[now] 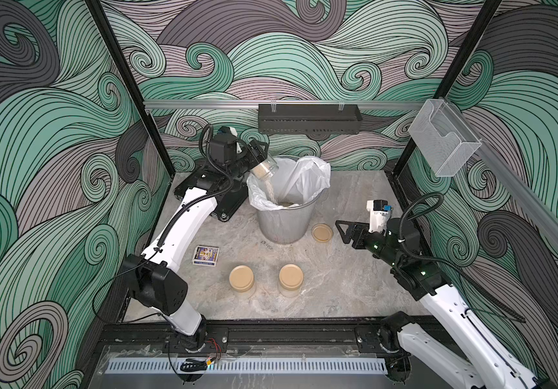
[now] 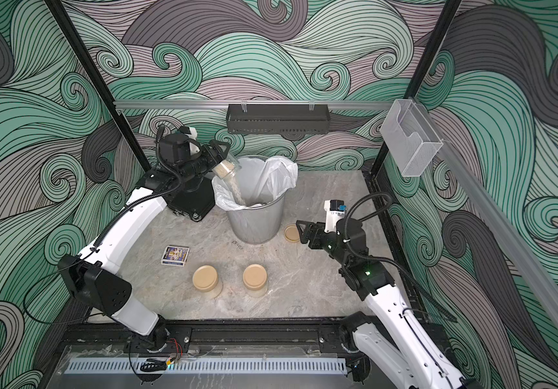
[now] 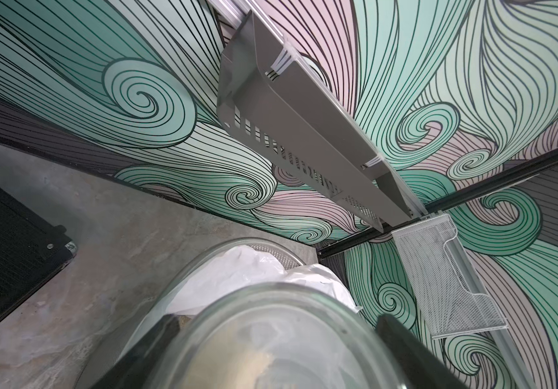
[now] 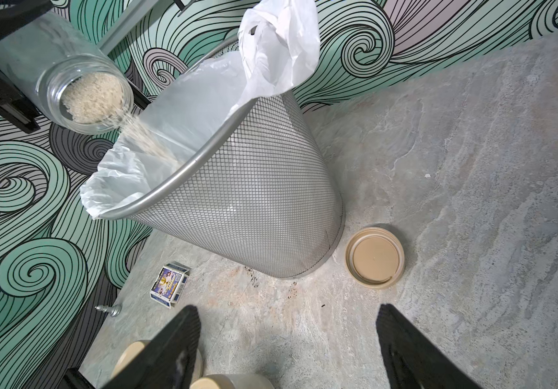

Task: Empty moldy rice from jars
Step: Pour the moldy rice from the jar into the trash bin.

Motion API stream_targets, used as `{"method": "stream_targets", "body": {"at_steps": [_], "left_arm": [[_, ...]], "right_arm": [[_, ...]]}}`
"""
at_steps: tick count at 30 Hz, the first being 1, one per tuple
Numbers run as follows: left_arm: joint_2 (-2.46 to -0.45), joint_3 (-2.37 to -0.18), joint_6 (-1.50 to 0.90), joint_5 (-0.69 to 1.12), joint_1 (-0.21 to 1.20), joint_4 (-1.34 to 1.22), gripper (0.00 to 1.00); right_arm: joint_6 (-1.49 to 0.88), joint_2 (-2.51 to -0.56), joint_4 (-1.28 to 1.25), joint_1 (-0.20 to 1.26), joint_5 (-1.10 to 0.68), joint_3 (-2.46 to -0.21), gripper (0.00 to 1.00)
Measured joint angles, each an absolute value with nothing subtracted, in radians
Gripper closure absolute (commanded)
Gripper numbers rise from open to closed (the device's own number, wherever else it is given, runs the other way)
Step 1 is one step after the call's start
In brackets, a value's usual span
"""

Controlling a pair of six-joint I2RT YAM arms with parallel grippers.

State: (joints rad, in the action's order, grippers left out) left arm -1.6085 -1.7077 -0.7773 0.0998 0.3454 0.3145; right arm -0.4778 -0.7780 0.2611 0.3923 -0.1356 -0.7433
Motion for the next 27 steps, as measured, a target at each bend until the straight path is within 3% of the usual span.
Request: {"method": "stream_targets", "body": {"at_steps": [27], "left_arm": [[-1.608, -1.779, -0.616, 0.017, 0.424, 0.390, 0.66]], "right_arm": [[-0.506, -0.737, 0.228, 0.392, -0.134, -0.673, 0.18]]}}
